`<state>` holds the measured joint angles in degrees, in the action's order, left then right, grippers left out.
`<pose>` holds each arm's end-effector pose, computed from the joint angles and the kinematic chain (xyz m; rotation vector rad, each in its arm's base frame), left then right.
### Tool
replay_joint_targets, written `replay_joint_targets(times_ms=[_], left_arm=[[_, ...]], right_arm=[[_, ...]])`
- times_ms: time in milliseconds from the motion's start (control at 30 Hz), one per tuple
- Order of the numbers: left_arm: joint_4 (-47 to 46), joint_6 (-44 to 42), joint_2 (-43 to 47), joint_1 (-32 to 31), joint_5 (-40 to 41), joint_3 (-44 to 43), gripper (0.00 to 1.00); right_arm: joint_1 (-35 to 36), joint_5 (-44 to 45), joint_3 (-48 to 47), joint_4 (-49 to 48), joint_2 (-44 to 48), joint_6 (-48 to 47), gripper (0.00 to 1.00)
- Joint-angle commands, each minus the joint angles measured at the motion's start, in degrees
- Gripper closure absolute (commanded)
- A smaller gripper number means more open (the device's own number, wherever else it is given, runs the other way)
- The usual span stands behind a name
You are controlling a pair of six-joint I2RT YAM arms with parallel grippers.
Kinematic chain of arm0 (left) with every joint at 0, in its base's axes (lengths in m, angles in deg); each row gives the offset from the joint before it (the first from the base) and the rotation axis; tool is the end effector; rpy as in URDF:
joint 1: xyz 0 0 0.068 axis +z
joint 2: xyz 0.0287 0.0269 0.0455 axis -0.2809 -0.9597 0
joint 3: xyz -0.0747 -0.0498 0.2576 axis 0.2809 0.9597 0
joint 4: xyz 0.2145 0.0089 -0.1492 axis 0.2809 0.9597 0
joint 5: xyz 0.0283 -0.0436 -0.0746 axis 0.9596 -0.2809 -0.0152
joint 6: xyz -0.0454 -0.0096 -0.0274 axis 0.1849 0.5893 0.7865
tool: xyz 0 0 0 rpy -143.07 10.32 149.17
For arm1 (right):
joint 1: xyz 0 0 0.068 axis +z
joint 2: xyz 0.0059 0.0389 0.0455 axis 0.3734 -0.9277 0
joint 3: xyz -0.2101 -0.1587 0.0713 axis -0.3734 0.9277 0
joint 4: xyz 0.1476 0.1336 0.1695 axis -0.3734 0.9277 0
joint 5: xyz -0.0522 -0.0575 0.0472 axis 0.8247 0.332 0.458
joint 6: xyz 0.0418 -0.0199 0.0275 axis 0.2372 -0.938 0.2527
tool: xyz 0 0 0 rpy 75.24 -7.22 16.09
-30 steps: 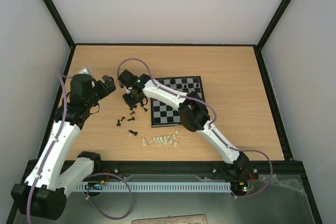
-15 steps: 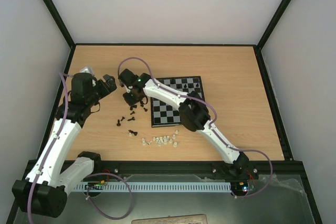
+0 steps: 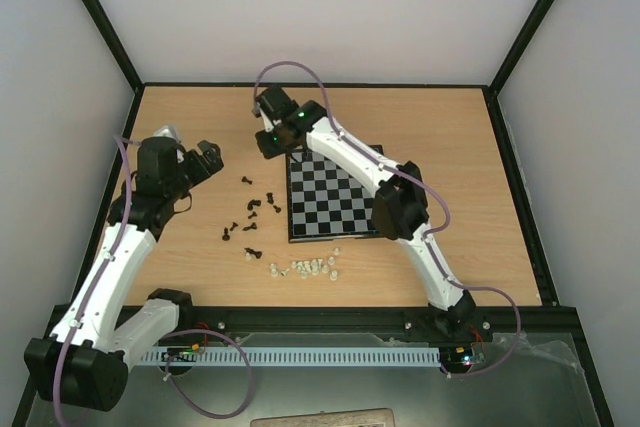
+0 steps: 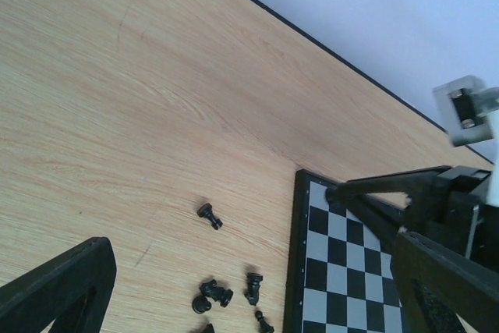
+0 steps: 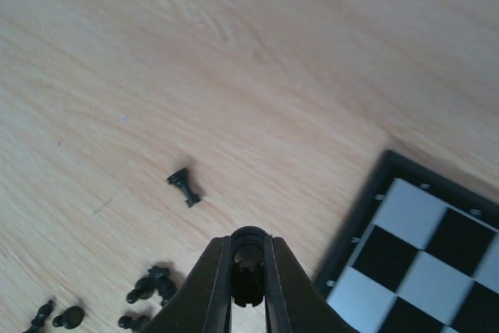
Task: Set up the chess pieces on the board
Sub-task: Pick up the chess piece at the center of the board, then place the chess piece on the chessboard.
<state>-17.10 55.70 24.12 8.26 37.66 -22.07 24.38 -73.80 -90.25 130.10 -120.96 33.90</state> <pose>0.2056 -0.0294 0.3178 -0.5247 2.0228 -0.4975 0.3718 0.3895 0.2697 -0.6855 2.2901 0.5141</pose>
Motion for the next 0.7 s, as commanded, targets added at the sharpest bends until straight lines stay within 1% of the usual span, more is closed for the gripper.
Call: replay_joint_targets(times_ms=[0,100,167,333,400,533,667], left_arm=[[-1.5,-0.8,-0.5,0.3,-1.1,0.8,0.01],[-1.8,-1.0,-1.0,0.3,-1.3,0.8,0.0],[-2.2,-1.1,-1.4,0.3,-1.6,0.9,0.01],[-3.2,-1.5,-3.3,0.3,-2.6,0.7,0.01],[-3.6,-1.8,-4.0,0.3,-2.9,0.6,0.01],[-4.4,-2.2,-5.8,0.3,-3.8,0.4,0.01],[-5.0,-2.3,-6.6,0.3,-4.1,0.6,0.01]], right_arm=[[-2.5,4.5,0.9,5.9,2.7,0.5,0.95],[-6.6,8.9,1.3,8.4,3.5,1.8,0.95],[-11.2,10.2,3.5,9.0,5.1,3.3,0.96],[-20.2,11.1,16.7,4.3,11.7,6.9,0.96],[-22.9,11.5,20.6,2.9,13.3,7.7,0.95],[-25.7,13.3,23.9,2.8,13.4,8.0,0.95],[-26.4,12.5,27.0,1.3,13.1,8.0,0.95]])
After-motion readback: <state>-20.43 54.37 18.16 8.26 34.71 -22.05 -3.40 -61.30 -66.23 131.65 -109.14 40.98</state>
